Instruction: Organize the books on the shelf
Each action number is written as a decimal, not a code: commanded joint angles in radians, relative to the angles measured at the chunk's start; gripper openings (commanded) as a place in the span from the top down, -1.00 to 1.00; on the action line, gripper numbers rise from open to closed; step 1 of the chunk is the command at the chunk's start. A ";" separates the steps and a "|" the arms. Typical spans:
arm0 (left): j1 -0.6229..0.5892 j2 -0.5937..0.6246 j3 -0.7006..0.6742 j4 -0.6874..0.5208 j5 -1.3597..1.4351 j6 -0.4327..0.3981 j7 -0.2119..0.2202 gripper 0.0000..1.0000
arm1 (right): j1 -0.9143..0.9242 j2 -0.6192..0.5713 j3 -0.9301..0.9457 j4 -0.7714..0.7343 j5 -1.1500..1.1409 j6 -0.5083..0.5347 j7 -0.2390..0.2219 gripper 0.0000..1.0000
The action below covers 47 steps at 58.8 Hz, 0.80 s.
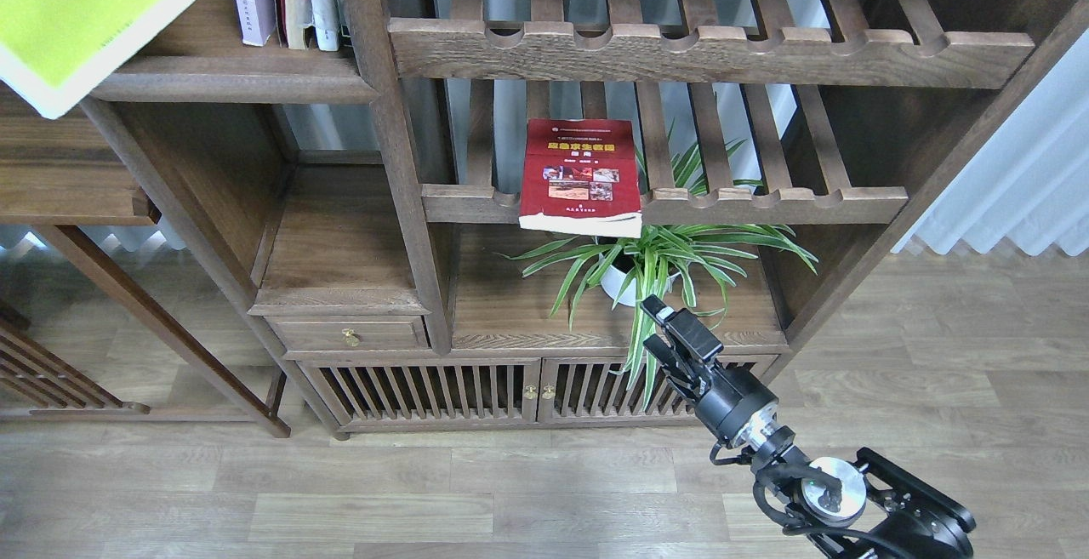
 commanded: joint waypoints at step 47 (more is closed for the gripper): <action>-0.370 -0.088 0.235 0.212 0.209 0.000 -0.002 0.99 | 0.056 0.006 0.003 0.003 0.005 0.000 0.006 -0.98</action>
